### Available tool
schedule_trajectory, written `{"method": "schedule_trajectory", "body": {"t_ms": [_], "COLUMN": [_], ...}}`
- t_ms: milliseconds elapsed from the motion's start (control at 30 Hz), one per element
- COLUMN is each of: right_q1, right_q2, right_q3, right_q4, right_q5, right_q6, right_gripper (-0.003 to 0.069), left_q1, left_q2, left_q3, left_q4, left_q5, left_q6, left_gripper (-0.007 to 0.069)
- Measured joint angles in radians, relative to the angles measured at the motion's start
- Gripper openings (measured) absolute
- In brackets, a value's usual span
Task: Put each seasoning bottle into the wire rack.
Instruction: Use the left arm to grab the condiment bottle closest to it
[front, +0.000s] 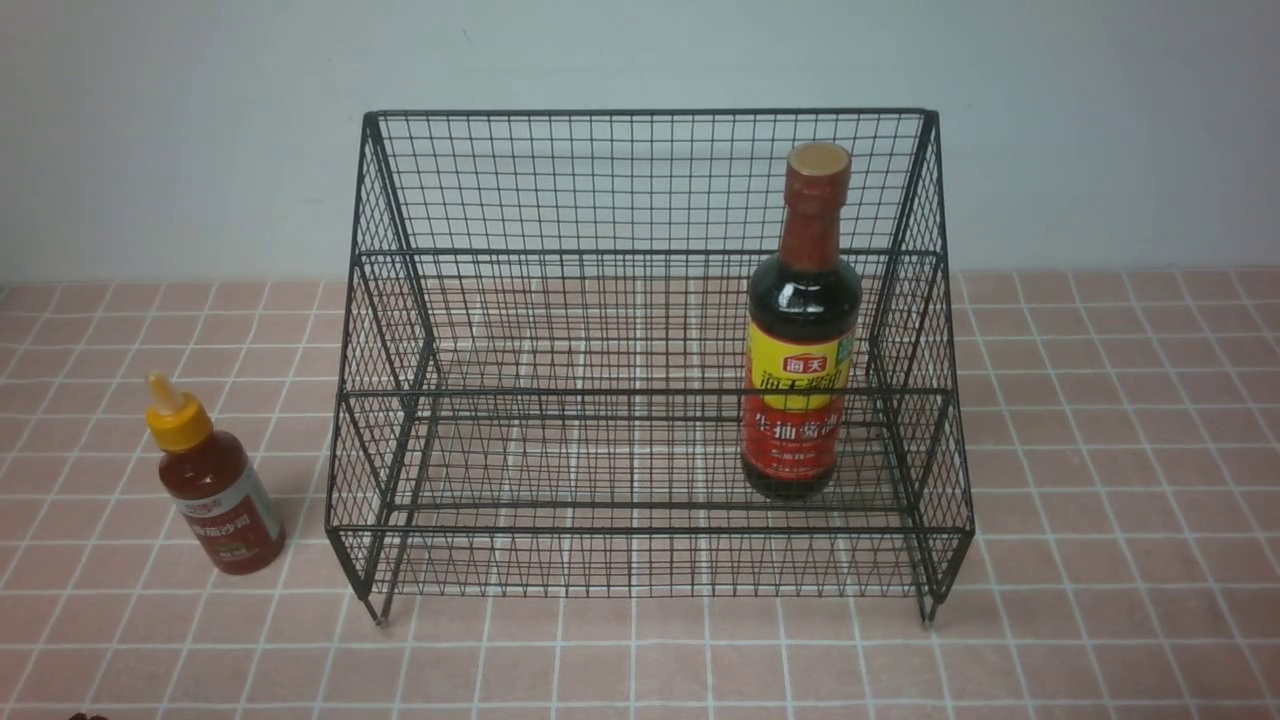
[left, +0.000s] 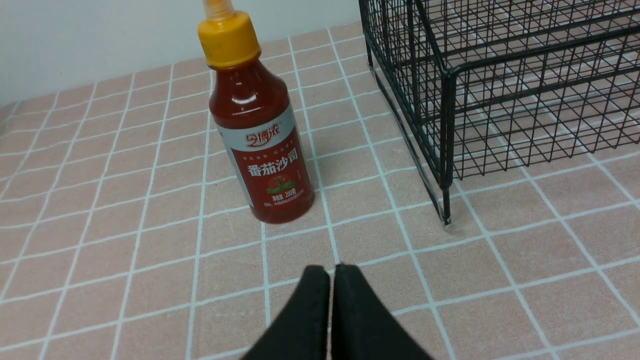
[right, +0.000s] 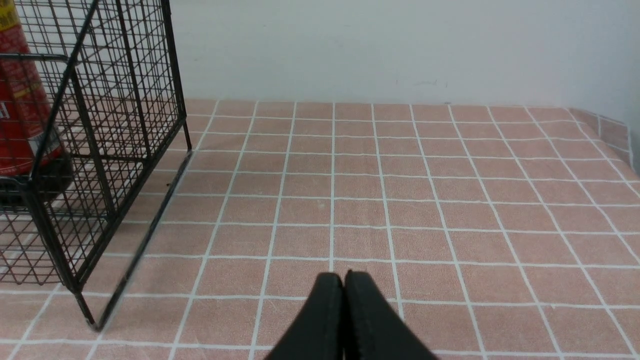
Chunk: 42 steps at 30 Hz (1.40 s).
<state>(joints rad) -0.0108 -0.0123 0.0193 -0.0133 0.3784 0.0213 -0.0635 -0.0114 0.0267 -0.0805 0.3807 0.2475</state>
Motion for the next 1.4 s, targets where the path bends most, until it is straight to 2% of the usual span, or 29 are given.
{"method": "schedule_trajectory", "body": {"t_ms": [967,1133,1167,1267,1400], "right_q1": [0.0,0.0,0.0,0.0,0.0], "right_q2": [0.0,0.0,0.0,0.0,0.0], "right_q3": [0.0,0.0,0.0,0.0,0.0], "right_q4": [0.0,0.0,0.0,0.0,0.0], "right_q5": [0.0,0.0,0.0,0.0,0.0], "right_q6": [0.0,0.0,0.0,0.0,0.0], "right_gripper": [-0.001,-0.001,-0.001,-0.001,-0.001], "left_q1": [0.0,0.0,0.0,0.0,0.0], "left_q2": [0.0,0.0,0.0,0.0,0.0], "left_q3": [0.0,0.002,0.002,0.002,0.002], "left_q4": [0.008,-0.107,-0.179,-0.281,-0.341], "left_q5": [-0.007,-0.183,-0.256,-0.387,-0.607], "left_q6": [0.001,-0.063,-0.088,-0.108,-0.116], "left_gripper": [-0.0007,-0.0007,-0.0007,-0.0007,-0.0007]}}
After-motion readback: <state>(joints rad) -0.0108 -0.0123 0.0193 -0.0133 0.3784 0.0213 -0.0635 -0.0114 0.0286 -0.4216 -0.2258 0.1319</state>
